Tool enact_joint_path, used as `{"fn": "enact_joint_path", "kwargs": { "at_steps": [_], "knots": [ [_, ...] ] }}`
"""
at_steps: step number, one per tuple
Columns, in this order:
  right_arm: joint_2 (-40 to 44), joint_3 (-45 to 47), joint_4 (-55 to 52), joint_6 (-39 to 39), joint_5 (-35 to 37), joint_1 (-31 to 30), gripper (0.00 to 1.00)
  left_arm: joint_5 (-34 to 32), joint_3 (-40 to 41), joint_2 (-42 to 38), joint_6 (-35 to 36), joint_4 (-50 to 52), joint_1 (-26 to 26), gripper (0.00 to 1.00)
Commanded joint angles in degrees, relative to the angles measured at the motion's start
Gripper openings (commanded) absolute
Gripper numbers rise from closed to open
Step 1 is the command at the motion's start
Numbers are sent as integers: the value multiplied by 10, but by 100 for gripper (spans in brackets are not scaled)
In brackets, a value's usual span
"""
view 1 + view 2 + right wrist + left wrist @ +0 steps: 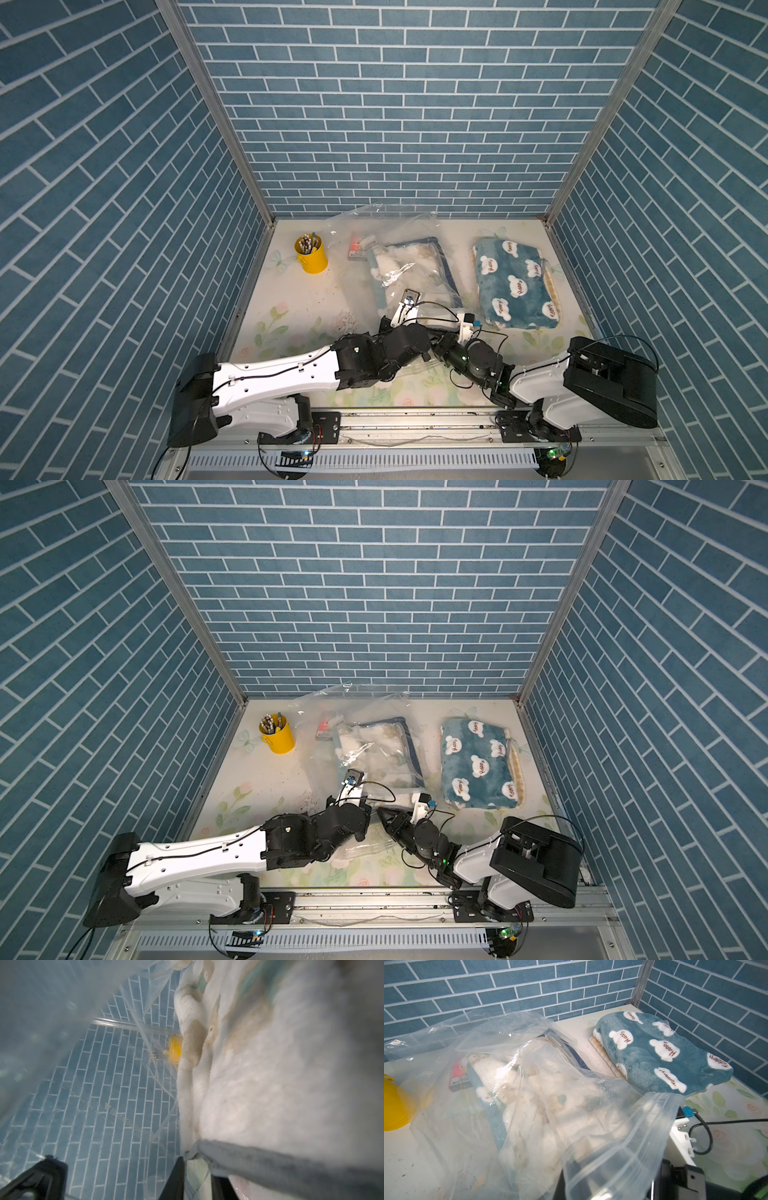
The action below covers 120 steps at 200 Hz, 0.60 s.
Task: Take the blanket out of the vacuum bag
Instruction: Open the vacuum bag at the center of the board.
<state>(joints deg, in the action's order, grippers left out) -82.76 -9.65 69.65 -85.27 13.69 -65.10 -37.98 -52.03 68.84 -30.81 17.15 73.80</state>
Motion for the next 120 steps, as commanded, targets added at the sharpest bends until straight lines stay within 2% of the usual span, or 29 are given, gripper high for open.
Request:
{"fn": "enact_joint_path", "kwargs": {
  "at_steps": [1,50,72,99,120],
  "knots": [
    [0,-15,18,12,-8,8,15,-16,7,-11,0,-12,1,0],
    [28,-28,-20,40,-25,38,14,-20,4,-12,3,-13,1,0],
    [25,-33,-26,42,-52,59,21,-19,-5,-2,3,-8,1,0],
    [26,-38,-39,49,-71,55,23,-21,-11,2,6,-6,0,0],
    [30,-30,-48,37,-73,40,35,-20,-11,2,7,-8,1,0]
  ]
}}
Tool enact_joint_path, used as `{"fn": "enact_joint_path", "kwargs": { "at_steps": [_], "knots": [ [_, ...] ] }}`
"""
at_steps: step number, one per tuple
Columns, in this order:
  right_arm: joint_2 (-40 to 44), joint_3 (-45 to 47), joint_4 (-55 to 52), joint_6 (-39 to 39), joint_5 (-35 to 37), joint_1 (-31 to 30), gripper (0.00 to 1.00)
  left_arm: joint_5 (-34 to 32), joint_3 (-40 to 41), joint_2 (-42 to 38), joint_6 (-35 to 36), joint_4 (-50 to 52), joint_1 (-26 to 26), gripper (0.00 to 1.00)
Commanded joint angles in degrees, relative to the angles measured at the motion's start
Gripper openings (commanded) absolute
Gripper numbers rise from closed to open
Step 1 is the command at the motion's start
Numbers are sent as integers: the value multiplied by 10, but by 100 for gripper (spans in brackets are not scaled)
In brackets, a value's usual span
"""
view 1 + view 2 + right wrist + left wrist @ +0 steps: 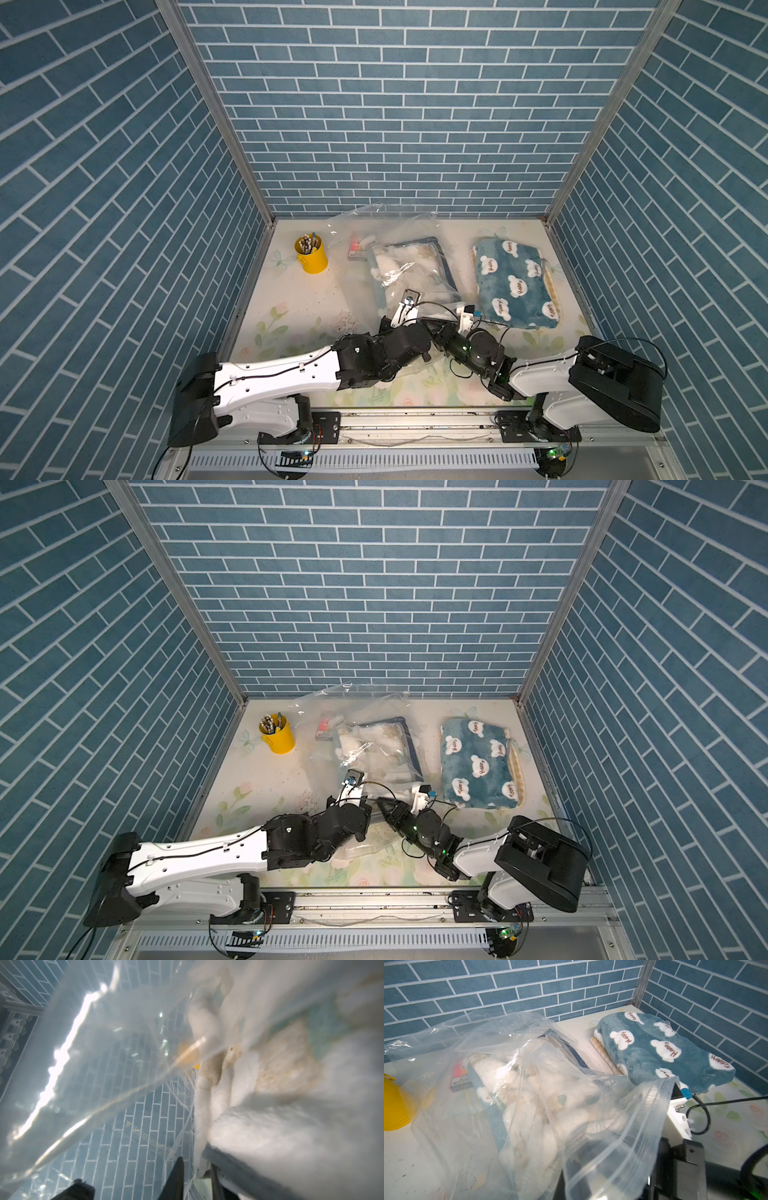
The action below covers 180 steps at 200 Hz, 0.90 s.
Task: Take the blanket out of the vacuum bag
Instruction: Open the vacuum bag at the center of the board, then take out the blanket from the vacuum bag.
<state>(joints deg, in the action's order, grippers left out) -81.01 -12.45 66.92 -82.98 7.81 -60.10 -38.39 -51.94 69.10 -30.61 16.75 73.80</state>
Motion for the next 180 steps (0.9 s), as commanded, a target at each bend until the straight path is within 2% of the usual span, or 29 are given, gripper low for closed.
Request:
{"fn": "enact_joint_path", "kwargs": {
  "at_steps": [1,26,86,159,180],
  "knots": [
    [13,-1,-20,14,-14,-11,35,-16,-12,-1,5,-4,1,0],
    [29,9,-45,24,-17,-23,46,-15,-11,1,6,-5,1,0],
    [90,58,-87,14,2,-24,56,-16,-16,24,8,-6,1,0],
    [18,38,-10,-8,-4,-3,57,4,-7,30,0,-27,1,0],
    [6,14,0,3,-30,8,52,9,-8,35,0,-31,1,0]
  ]
}}
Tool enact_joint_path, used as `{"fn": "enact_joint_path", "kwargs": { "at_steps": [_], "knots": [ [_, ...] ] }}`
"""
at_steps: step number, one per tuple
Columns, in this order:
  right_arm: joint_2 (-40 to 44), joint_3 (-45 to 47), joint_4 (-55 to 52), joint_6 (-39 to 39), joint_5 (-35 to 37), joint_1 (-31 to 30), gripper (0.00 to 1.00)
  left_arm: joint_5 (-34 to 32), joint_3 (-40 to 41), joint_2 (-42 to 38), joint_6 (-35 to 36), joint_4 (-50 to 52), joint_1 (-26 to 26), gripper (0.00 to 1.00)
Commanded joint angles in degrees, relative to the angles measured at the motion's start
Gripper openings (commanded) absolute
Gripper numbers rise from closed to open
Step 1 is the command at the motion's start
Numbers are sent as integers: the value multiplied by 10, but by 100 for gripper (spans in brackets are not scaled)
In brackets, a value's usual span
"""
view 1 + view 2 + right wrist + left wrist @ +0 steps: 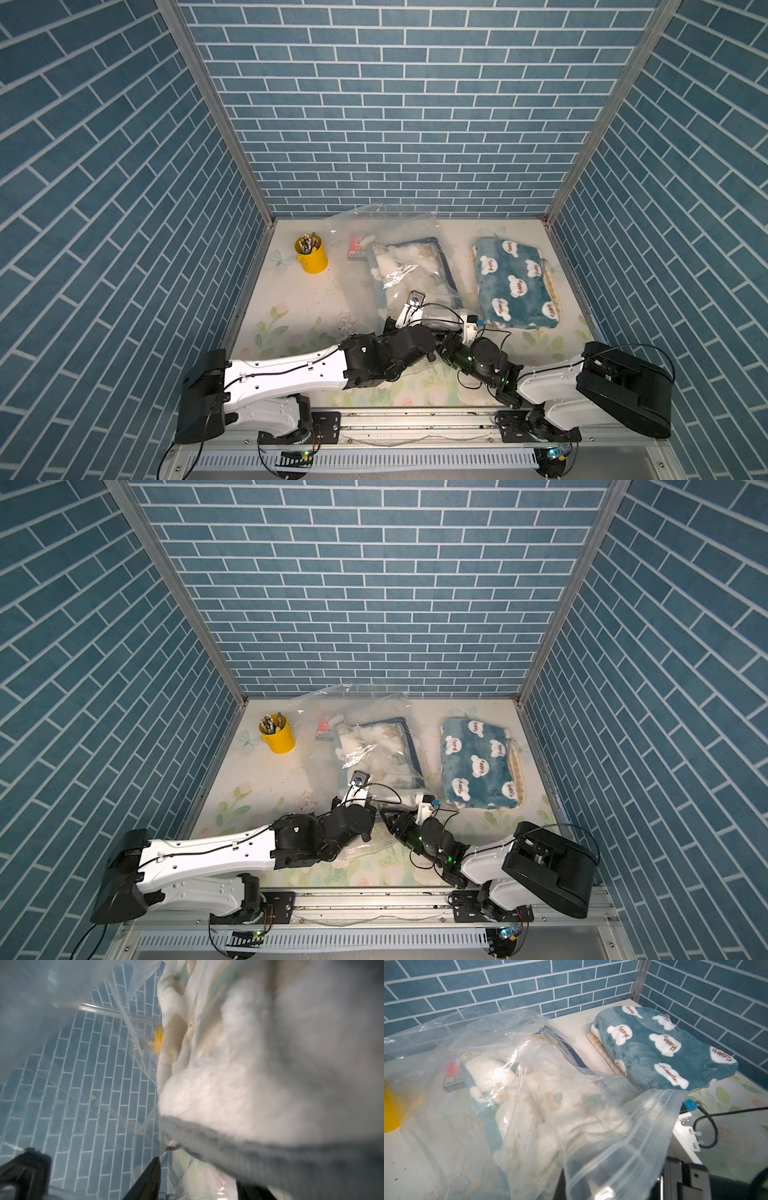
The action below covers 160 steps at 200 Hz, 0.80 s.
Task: Take the blanket out of the vacuum bag
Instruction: Take out the blanket from the vacuum bag.
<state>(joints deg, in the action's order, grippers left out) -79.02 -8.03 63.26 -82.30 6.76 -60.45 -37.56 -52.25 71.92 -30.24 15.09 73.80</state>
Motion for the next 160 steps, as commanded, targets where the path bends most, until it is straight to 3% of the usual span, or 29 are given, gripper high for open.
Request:
{"fn": "enact_joint_path", "kwargs": {
  "at_steps": [1,86,107,160],
  "knots": [
    [-14,-31,34,-3,-20,11,52,1,-5,7,-4,-14,1,0],
    [-28,-26,53,-25,-30,9,47,-13,-10,13,2,-10,1,0],
    [-47,-39,27,-30,-30,7,55,-14,-15,11,3,-4,1,0],
    [-63,-4,135,-40,30,4,55,-8,-4,7,-4,-13,0,0]
  ]
}}
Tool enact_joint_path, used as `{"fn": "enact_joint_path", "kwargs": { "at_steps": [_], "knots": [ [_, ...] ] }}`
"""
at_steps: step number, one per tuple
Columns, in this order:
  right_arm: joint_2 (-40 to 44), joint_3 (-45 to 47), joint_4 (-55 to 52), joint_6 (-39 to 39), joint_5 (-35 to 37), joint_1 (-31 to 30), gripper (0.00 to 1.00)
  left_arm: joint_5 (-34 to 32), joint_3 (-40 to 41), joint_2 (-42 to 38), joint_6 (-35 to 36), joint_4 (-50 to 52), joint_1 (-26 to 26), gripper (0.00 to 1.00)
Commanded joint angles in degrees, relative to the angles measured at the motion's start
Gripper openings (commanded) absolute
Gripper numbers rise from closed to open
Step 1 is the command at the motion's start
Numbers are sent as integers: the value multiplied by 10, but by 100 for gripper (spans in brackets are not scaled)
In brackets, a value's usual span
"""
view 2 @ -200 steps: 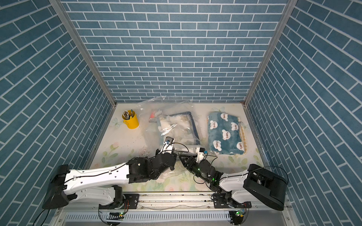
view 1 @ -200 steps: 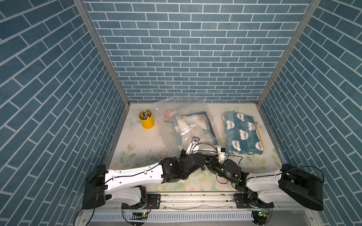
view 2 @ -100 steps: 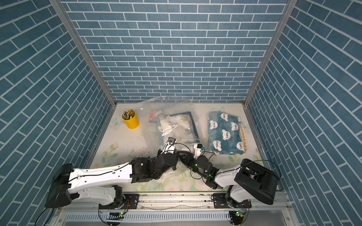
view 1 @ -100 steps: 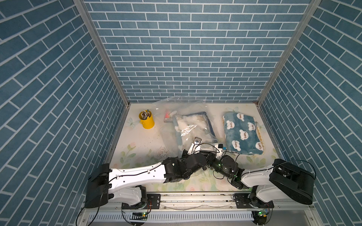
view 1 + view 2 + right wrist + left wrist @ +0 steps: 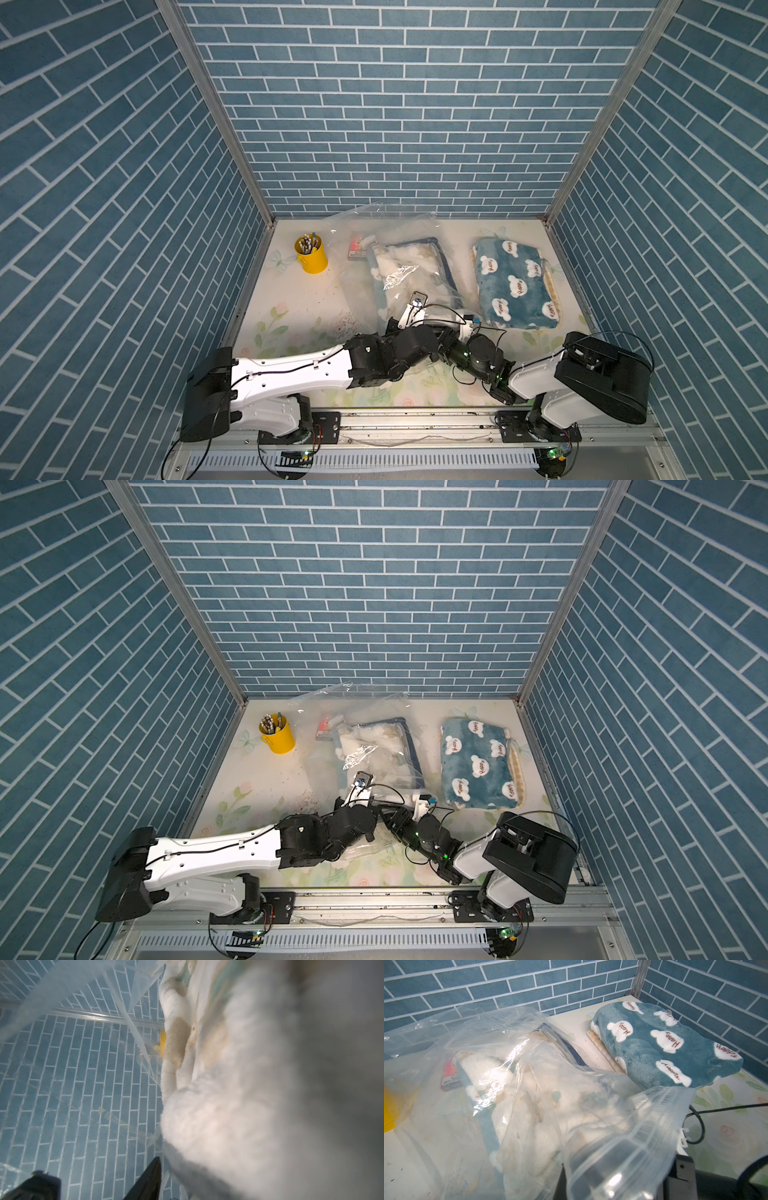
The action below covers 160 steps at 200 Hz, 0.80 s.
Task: Take the blanket out of the vacuum bag
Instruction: Take out the blanket from the vacuum bag.
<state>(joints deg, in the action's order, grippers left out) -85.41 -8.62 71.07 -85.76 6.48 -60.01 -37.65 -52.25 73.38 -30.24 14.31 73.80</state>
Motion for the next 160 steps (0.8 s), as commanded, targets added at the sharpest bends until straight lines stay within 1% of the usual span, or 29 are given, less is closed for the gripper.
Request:
{"fn": "enact_joint_path", "kwargs": {
  "at_steps": [1,31,52,67,75,80,93,101,149,153,160],
  "knots": [
    [1,2,56,-4,33,-1,55,-7,-4,-8,-4,-5,1,0],
    [15,-12,43,10,31,-2,49,-9,-5,-5,0,-6,1,0],
    [22,-24,33,12,17,-2,40,-10,-5,-4,-1,-7,1,0],
    [23,-36,35,12,0,-3,28,-12,-5,-5,0,-6,1,0],
    [23,-44,32,15,-10,-3,17,-13,-5,-5,1,-5,1,0],
    [24,-49,33,17,-13,-3,12,-15,-4,-7,2,-5,0,0],
    [24,-57,24,20,-19,0,3,-18,-3,-11,2,-3,1,0],
    [24,-61,19,23,-20,3,0,-21,-2,-13,2,-3,1,0],
    [15,-55,10,23,-21,7,0,-22,4,-22,-1,3,1,0],
    [14,-53,10,23,-20,7,3,-22,4,-22,-1,2,1,0],
    [14,-50,9,23,-19,7,13,-21,3,-21,0,1,1,0]
  ]
}}
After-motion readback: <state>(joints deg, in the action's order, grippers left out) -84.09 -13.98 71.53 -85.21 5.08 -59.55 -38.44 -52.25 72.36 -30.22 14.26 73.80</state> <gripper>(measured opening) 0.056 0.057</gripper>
